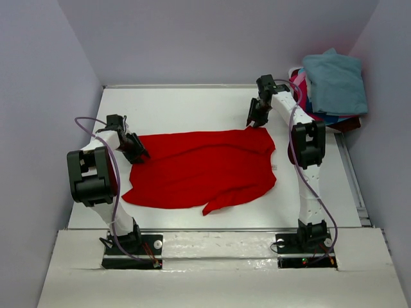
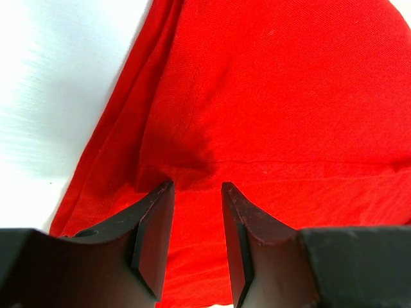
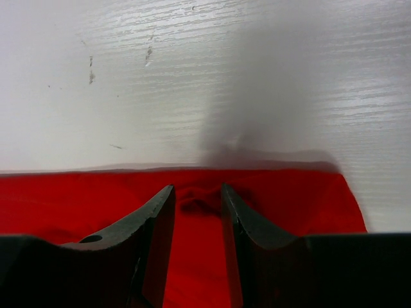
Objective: Fold and stack the t-shirts
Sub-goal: Fold the tshirt
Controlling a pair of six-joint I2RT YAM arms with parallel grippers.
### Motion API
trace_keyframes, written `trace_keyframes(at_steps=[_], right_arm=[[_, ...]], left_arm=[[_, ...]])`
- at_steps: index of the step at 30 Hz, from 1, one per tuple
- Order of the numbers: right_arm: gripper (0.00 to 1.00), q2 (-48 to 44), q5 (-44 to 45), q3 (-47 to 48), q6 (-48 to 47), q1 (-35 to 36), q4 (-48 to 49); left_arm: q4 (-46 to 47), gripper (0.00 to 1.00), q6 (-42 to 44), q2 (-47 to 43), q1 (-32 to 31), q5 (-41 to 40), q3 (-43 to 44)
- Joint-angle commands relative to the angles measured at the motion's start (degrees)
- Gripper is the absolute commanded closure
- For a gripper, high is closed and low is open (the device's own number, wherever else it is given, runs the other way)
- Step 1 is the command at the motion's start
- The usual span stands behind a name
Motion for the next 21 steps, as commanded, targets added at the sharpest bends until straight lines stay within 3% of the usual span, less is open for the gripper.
trace_keyframes(at_steps=[1,21], right_arm=[[0.6,-1.8,-1.2,0.8,-0.5,0.4,0.1],[0.61,-7.0,-1.7,-4.3,-1.2,0.4,-0.5]], left_arm=[[0.1,0.53,0.6,-1.6,0.0,0.4,1.3],[0.5,0.53,0.6,-1.2,0.0,0.3,0.8]])
